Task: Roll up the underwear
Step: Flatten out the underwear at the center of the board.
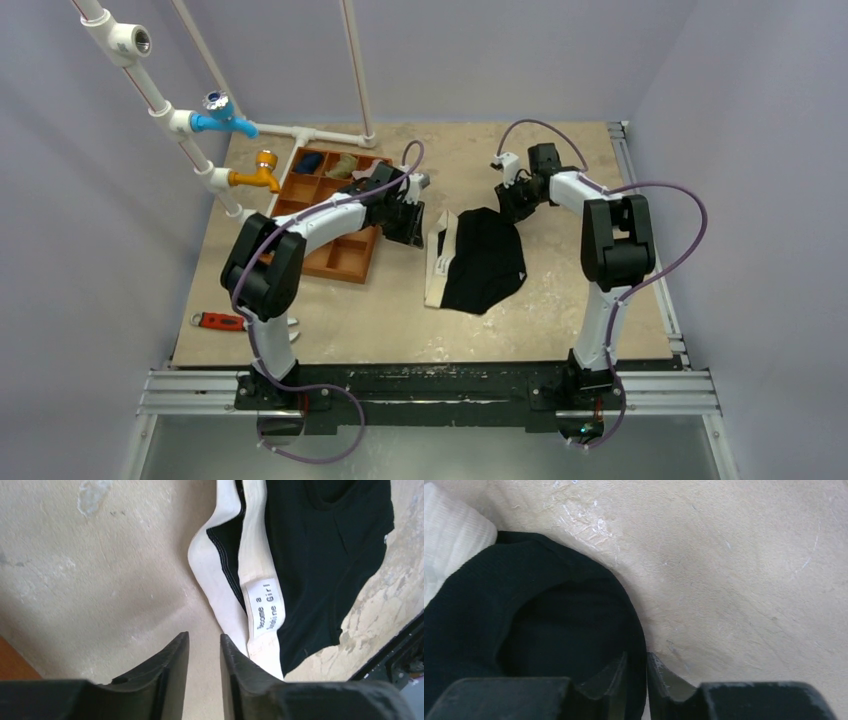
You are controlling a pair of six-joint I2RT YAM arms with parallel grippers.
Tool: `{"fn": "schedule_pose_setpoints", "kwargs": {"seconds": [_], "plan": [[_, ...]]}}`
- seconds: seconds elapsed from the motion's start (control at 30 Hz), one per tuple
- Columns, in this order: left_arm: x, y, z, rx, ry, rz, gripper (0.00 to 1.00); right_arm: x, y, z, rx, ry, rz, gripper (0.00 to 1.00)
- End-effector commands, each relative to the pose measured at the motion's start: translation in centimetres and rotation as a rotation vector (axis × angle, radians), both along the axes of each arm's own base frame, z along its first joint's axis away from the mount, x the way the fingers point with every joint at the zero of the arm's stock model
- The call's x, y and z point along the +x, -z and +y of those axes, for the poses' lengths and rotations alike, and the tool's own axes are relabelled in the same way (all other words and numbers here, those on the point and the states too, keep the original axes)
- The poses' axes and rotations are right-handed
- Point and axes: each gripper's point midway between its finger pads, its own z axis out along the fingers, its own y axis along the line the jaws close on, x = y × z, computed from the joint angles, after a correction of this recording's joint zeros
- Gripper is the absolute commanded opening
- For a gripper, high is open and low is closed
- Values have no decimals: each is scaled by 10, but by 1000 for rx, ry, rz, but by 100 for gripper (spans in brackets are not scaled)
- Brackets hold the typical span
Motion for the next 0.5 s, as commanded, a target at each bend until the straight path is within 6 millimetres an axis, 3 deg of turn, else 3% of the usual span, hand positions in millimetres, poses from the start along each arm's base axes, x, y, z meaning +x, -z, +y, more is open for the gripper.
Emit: {"fn": "schedule_pose_setpoints", "kwargs": {"seconds": [0.0, 0.17, 0.37, 0.47], "plan": [[22, -10, -3, 7, -26, -42, 32, 3, -19, -3, 8, -4, -46, 24], [41, -26, -16, -27, -22, -81, 37, 1, -19, -3, 9, -10, -40, 29], [65, -48, -50, -131, -20, -69, 37, -1, -16, 0, 23, -14, -28, 29], [79, -48, -64, -117, -11, -77, 38, -1, -16, 1, 33, -16, -25, 30]]}}
